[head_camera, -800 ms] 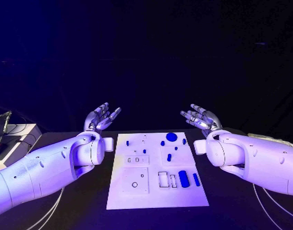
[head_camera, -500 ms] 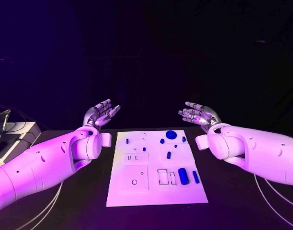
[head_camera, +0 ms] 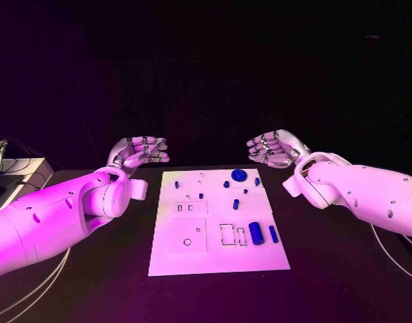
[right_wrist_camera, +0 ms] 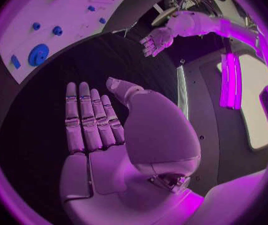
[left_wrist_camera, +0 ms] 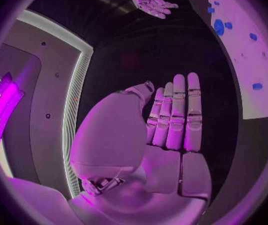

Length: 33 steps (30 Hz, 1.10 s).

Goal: Assemble the parts on the task board

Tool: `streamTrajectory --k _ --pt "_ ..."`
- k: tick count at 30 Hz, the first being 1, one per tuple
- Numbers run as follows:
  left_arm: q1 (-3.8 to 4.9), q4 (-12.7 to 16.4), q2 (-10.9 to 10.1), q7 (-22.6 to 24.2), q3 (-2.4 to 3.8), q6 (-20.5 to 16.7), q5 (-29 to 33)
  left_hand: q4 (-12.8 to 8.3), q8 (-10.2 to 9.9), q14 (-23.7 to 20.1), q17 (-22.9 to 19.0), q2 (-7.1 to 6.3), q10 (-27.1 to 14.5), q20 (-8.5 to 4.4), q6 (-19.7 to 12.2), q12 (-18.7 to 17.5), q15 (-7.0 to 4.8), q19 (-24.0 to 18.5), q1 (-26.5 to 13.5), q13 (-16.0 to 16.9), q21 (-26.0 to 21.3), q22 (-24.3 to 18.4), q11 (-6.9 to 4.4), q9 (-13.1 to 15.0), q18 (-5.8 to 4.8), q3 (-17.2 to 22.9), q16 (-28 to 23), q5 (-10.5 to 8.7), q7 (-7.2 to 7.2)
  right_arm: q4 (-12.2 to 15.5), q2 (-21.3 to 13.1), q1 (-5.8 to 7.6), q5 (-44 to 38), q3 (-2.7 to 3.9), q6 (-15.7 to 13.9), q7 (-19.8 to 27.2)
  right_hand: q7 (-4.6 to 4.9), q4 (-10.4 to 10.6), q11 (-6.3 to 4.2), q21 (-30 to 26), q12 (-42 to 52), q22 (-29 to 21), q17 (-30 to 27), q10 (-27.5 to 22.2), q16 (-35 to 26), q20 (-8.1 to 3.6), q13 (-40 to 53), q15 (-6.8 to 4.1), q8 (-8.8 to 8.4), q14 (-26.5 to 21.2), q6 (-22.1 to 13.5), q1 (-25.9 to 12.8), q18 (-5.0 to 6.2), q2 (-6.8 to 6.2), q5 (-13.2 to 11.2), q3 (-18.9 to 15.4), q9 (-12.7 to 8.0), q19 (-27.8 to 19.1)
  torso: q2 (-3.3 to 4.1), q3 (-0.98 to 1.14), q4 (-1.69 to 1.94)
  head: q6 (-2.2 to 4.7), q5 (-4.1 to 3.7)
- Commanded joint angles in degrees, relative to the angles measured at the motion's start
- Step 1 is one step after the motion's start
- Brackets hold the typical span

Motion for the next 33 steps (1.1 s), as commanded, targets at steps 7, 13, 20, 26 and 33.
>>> streamTrajectory --k 7,13,20,26,33 --pt "0.10 8.1 -4.4 -1.8 2.02 4.5 -4.2 -3.5 -0.2 4.5 19.3 -1.49 6.0 -3.91 2.0 -2.8 -3.06 5.0 -2.1 0.4 15.4 9.5 -2.02 1.5 0.26 3.5 22.2 0.09 -1.40 0.9 0.7 1.73 -31.0 0.13 0.6 -9.8 -3.14 -1.8 -5.92 32.8 -1.4 24.1 21.6 17.2 31.0 -8.13 1.2 -7.93 0.15 24.3 12.2 -0.2 0.60 -2.13 0.3 1.4 2.5 18.3 3.37 -0.03 0.58 0.56 -1.05" --pt "0.07 13.9 -7.5 -2.5 3.58 4.8 -4.7 -4.4 -0.5 3.1 23.9 -1.98 7.1 -4.00 2.0 -2.8 -3.21 2.9 -3.3 1.3 20.9 13.5 -2.34 2.2 0.30 4.6 28.5 0.21 -1.58 0.3 1.8 2.92 -40.2 0.17 1.8 -15.9 -2.97 -1.1 -5.49 52.1 -1.4 49.3 47.8 15.0 56.7 -7.49 1.6 -7.47 -0.93 25.3 11.2 -1.4 -3.02 -4.50 -0.1 4.2 4.0 26.8 5.63 -0.24 1.55 1.38 -1.64" --pt "0.07 17.6 -9.5 -3.6 4.87 5.2 -7.7 -4.6 -0.6 2.1 24.8 -2.17 6.9 -3.86 2.0 -3.1 -3.12 1.6 -4.0 1.6 22.7 15.0 -2.33 2.6 0.34 5.0 29.7 0.21 -1.58 -0.2 2.6 3.27 -42.7 0.18 1.5 -17.0 -2.73 -0.3 -4.72 56.4 -1.6 55.1 51.7 11.2 61.2 -6.83 0.9 -6.79 -1.22 25.1 10.5 -2.4 -3.88 -6.06 0.7 5.2 4.9 28.5 7.48 -0.35 2.41 1.88 -1.95" --pt "0.06 19.0 -10.2 -4.4 5.78 4.7 -8.6 -4.5 -1.0 0.6 24.9 -2.78 6.2 -3.69 1.4 -3.7 -2.95 1.9 -5.1 1.8 25.9 17.0 -2.14 2.8 0.45 5.3 29.6 0.21 -1.50 -0.7 3.5 3.29 -43.3 0.17 2.0 -17.1 -2.59 -0.2 -4.43 57.2 -1.5 56.1 52.4 9.9 62.2 -6.60 0.6 -6.55 -1.37 25.0 10.1 -2.5 -4.01 -6.54 0.7 5.4 5.2 28.8 8.60 -0.31 2.80 2.10 -2.16" --pt "0.06 19.6 -10.6 -4.8 6.42 4.5 -8.9 -4.5 -1.2 0.4 25.0 -3.12 6.0 -3.64 1.1 -4.0 -2.92 1.9 -5.7 1.9 28.6 18.8 -2.10 3.1 0.50 5.7 29.8 0.21 -1.49 -0.7 4.1 3.23 -45.0 0.17 3.1 -18.0 -2.50 0.1 -4.17 57.5 -1.5 56.6 52.6 8.3 62.9 -6.33 0.5 -6.29 -1.45 24.8 9.8 -2.9 -4.04 -7.17 0.1 5.0 5.5 28.9 9.37 -0.29 3.15 2.36 -2.48"
